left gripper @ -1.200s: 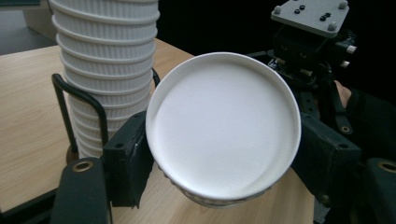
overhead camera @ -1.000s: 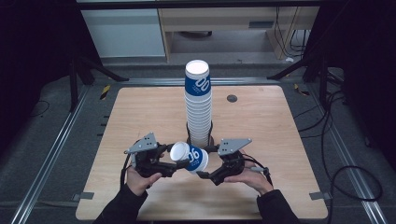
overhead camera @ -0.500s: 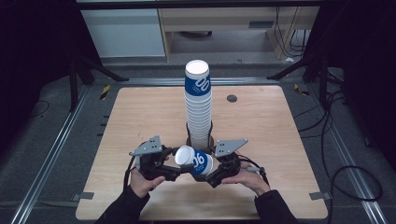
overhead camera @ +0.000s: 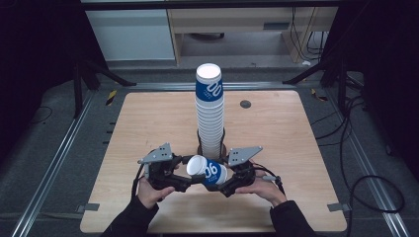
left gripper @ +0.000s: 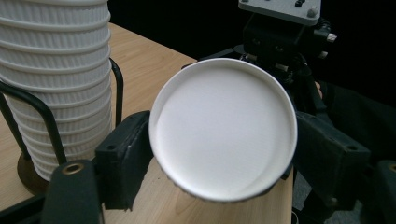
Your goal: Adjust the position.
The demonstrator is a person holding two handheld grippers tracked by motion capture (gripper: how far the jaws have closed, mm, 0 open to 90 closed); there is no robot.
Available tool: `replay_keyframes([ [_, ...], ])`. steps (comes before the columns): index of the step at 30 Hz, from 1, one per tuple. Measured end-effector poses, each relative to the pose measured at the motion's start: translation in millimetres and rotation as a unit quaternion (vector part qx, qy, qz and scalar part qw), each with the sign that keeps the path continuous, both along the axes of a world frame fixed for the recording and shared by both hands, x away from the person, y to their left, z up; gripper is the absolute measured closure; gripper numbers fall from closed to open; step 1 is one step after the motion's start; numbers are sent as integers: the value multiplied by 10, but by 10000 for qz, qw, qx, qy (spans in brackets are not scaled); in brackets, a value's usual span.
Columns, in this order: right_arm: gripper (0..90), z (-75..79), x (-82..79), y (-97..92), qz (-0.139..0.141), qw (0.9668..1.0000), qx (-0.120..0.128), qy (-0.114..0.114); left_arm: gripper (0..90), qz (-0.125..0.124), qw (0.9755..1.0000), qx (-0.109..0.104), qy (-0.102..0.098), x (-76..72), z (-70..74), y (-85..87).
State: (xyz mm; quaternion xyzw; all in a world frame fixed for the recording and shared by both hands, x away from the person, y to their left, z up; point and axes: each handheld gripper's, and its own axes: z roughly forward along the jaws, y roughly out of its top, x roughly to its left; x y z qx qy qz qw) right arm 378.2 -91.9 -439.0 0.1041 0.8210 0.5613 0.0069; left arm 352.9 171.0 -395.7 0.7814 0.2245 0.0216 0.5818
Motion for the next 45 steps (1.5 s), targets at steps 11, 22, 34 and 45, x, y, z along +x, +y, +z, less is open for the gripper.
replay_keyframes([
  [11, 152, 42, 39, -130, -396, 9970, -486, -444, 172, 6, 9981, 612, 105, 100, -19, 168],
  [22, 152, -14, 90, -21, -266, 9905, -1147, -710, 158, -288, 9937, 1031, 323, 152, -175, 34],
  [34, 152, -119, 14, 167, -2, 9823, -1648, -885, 162, -440, 9891, 1357, 370, 134, -245, -75],
  [45, 151, -144, -16, 231, 155, 9811, -1688, -935, 257, -456, 9883, 1368, 487, 158, -297, -80],
])
